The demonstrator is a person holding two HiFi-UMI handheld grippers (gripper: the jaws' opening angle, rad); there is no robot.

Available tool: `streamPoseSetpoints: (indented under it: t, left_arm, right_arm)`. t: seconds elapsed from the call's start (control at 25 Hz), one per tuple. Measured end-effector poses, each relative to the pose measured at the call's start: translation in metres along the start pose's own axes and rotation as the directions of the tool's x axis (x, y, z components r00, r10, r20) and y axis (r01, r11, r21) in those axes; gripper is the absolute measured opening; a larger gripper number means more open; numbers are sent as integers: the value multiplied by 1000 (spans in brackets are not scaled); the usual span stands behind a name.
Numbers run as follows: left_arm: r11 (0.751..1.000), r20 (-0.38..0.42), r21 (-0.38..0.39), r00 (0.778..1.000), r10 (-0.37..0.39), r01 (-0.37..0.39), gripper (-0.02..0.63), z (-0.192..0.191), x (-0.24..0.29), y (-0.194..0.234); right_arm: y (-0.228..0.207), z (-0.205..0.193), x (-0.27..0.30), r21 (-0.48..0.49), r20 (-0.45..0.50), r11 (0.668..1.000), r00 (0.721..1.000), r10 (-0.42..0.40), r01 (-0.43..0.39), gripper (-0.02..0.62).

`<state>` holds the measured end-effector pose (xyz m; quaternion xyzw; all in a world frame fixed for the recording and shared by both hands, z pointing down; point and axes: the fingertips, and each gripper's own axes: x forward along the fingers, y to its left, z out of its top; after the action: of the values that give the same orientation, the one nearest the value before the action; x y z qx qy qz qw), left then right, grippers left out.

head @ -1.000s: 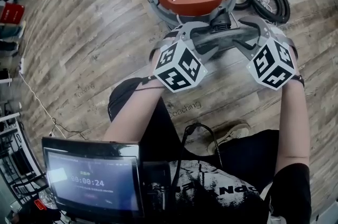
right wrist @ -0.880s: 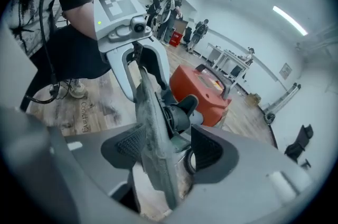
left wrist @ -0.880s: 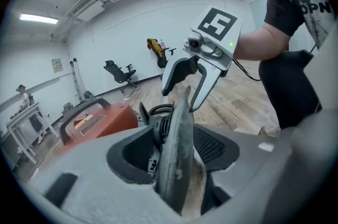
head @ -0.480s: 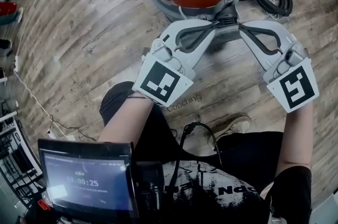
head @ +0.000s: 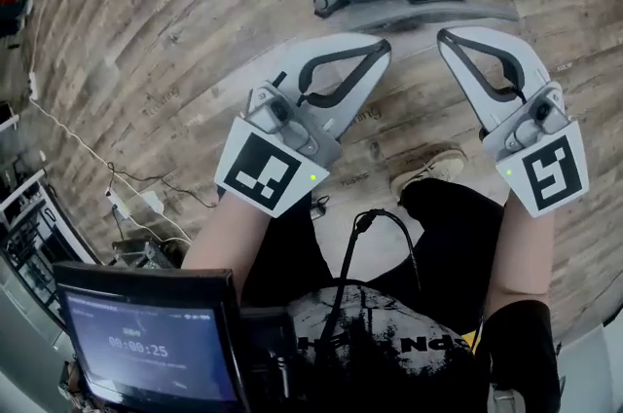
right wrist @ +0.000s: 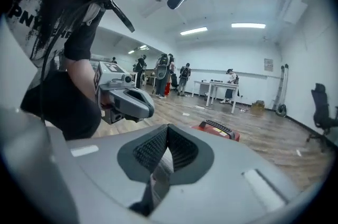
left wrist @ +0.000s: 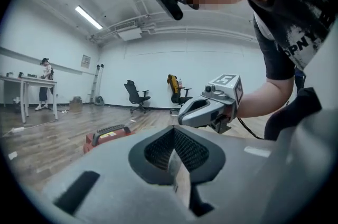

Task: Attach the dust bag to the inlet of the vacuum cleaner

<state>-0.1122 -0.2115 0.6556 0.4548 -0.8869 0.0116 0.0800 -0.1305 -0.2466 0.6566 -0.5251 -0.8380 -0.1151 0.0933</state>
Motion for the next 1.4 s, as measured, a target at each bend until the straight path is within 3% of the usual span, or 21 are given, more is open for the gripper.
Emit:
streamPoseSetpoints:
  t: [0.16, 0.4, 0.64, 0.84, 0.92, 1.08, 1.2, 1.4]
  left_arm:
    - [995, -88, -18, 991, -97, 96, 2, 55, -17, -24]
    - [990, -172, -7, 976, -137, 137, 2, 148, -49, -31]
    - [996, -153, -10, 984, -89, 89, 2, 258, -107, -18]
    - [1000, -61, 18, 998, 5, -4, 0, 327, -150, 5]
    - [999, -37, 33, 998, 41, -40, 2, 349, -165, 17]
    - [995, 2, 43, 996, 90, -90, 2, 391, -187, 26]
    - [993, 15, -21, 993, 118, -117, 2, 419, -202, 17]
    - [995, 39, -8, 994, 104, -104, 2, 454, -216, 3]
  right_arm:
    - [28, 56, -13, 84, 12, 996, 1000, -1, 0, 5]
    - [36, 169, -33, 164, 27, 986, 999, -19, 14, 5]
    - [54, 285, -32, 138, 46, 990, 999, -3, -3, 6]
    - [67, 338, -19, -44, -76, 996, 994, 78, -82, 6]
    - [70, 365, -12, -80, -59, 993, 994, 87, -91, 6]
    - [74, 420, -7, -81, 57, 993, 995, 86, -81, 6]
    - [81, 456, -18, -37, 104, 997, 991, 78, -74, 6]
    - [86, 485, -40, 2, 63, 999, 997, 51, -52, 6]
